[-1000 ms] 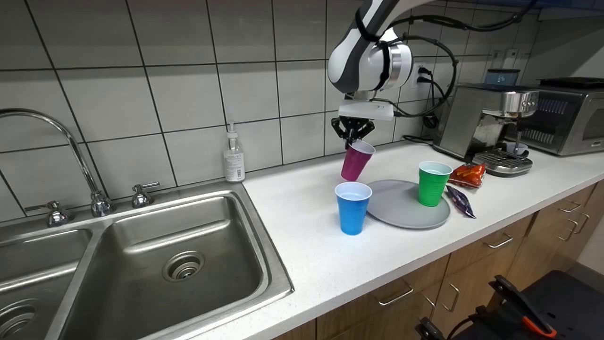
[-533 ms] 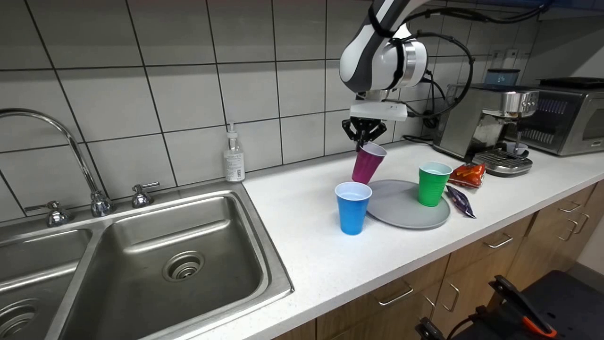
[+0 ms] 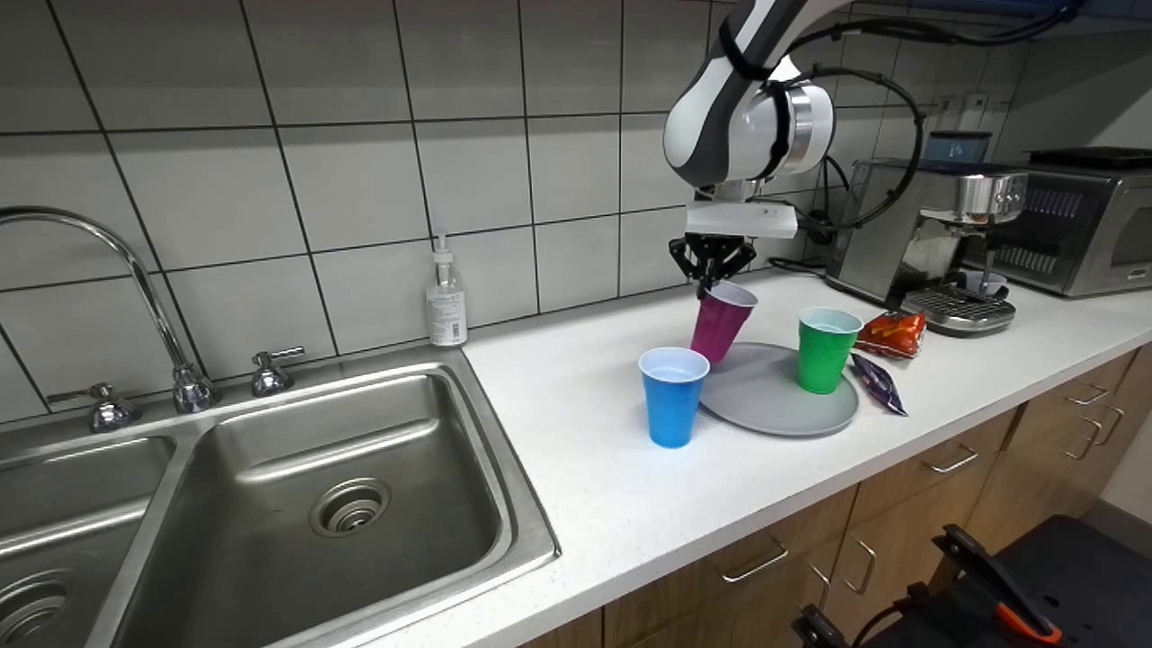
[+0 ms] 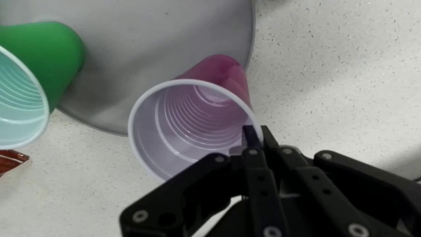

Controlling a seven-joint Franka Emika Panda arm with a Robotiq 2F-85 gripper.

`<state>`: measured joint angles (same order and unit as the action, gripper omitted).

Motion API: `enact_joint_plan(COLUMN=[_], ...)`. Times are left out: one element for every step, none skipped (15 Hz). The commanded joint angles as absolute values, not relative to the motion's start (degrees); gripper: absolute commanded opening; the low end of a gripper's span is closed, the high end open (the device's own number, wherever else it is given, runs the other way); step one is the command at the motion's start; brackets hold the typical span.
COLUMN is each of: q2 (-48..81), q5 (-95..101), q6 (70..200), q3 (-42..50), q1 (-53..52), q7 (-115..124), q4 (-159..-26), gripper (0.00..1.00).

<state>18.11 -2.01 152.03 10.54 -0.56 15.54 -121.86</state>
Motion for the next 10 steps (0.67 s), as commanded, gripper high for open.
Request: enact_joint_plan(q2=[16.4,16.6,16.6,16.7,16.8,17.0,17.0,17.2,17.2,17.4], q5=[-0.1,0.0,0.2,0.2,0.4,0.5,0.6,0.8,0.9,1.1], q6=[152.0,152.0,152.0,152.0,152.0,152.0,151.9,151.9,151.8,151.9], q3=[10.5,10.6,10.7,10.7,10.8,10.9,11.0,11.1,11.2,11.2], q1=[0.0,0.0,0.0,0.0,0.0,0.0,0.0,0.0,0.0,0.0], q7=[16.4,16.5,16.5,16.5,16.6,16.6,16.7,16.7,16.7,16.7], q4=[-123.6,-123.7,-123.8,-123.8,-123.9,-123.9,-123.9,-123.9,-123.8,-123.8], gripper=[0.01,0.01,0.01,0.01,0.01,0.01,0.01,0.01,0.01,0.01])
